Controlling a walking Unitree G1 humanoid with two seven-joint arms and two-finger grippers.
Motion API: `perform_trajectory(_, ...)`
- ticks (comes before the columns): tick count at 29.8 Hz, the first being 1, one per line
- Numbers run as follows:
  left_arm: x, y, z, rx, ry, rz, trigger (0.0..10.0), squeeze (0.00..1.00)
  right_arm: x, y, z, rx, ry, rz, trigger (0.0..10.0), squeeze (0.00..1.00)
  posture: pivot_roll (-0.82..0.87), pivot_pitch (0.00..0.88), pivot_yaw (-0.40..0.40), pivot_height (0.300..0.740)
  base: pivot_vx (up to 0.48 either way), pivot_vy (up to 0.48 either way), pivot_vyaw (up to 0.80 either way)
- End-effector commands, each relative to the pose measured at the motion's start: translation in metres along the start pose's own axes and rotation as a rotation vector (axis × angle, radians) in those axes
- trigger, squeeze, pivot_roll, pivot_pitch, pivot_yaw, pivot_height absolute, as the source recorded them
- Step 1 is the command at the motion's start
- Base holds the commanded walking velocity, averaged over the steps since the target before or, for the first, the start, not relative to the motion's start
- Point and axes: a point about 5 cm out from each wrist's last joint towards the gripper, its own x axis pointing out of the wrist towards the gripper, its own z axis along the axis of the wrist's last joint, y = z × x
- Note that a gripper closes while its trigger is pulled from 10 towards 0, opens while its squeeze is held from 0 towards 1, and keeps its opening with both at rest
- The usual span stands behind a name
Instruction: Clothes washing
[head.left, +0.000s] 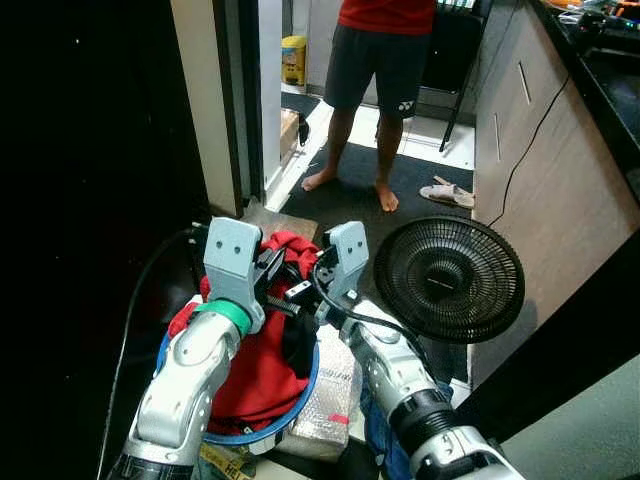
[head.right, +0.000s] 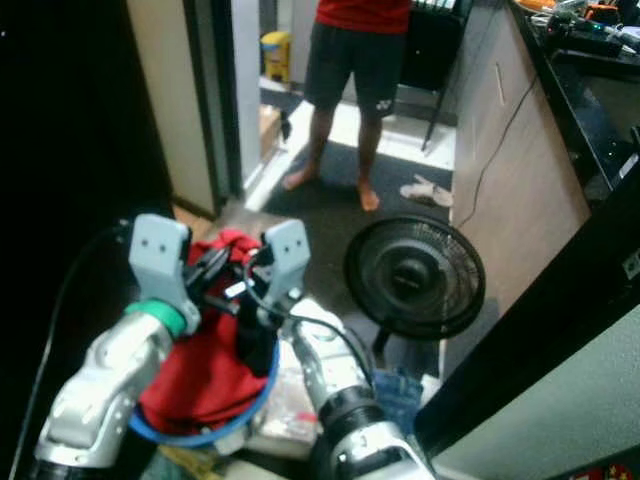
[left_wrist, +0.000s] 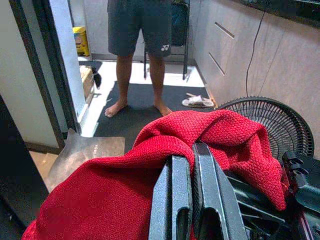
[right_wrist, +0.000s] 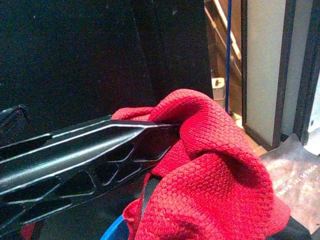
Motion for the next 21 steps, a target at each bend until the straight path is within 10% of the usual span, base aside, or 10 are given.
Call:
perform_trajectory(1, -0.001, 0.002, -0.009, 0.0, 0.043, 0.007, 10.0, 0.0, 0.004, 0.004, 0.013, 0.011, -0.085, -0.008, 10.0, 0.0, 0.09, 0.087, 0.011, 0.74, 0.0, 0.0, 0.0)
perform_trajectory(10, 0.001, 0.0, -0.007, 0.014, 0.04, -0.014, 10.0, 0.0, 0.001, 0.003, 0.023, -0.004, -0.126, -0.024, 10.0, 0.0, 0.11, 0.104, 0.024, 0.74, 0.0, 0.0, 0.0)
perform_trajectory(11, 0.001, -0.001, -0.006, 0.016, 0.037, -0.016, 10.0, 0.67, -0.001, 0.001, 0.024, -0.006, -0.132, -0.031, 10.0, 0.0, 0.11, 0.108, 0.022, 0.74, 0.0, 0.0, 0.0)
perform_trajectory(13, 0.001, -0.001, -0.006, 0.016, 0.037, -0.016, 10.0, 0.67, -0.001, 0.001, 0.024, -0.006, -0.132, -0.031, 10.0, 0.0, 0.11, 0.108, 0.022, 0.74, 0.0, 0.0, 0.0)
perform_trajectory(14, 0.0, -0.001, -0.005, 0.003, 0.03, -0.019, 10.0, 1.0, -0.006, -0.002, 0.025, -0.011, -0.132, -0.043, 10.0, 0.0, 0.11, 0.111, 0.019, 0.74, 0.0, 0.0, 0.0)
perform_trajectory(21, -0.003, 0.001, -0.005, 0.004, 0.027, -0.007, 10.0, 1.0, -0.024, -0.016, 0.026, -0.035, -0.128, -0.105, 10.0, 0.0, 0.1, 0.115, 0.017, 0.74, 0.0, 0.0, 0.0)
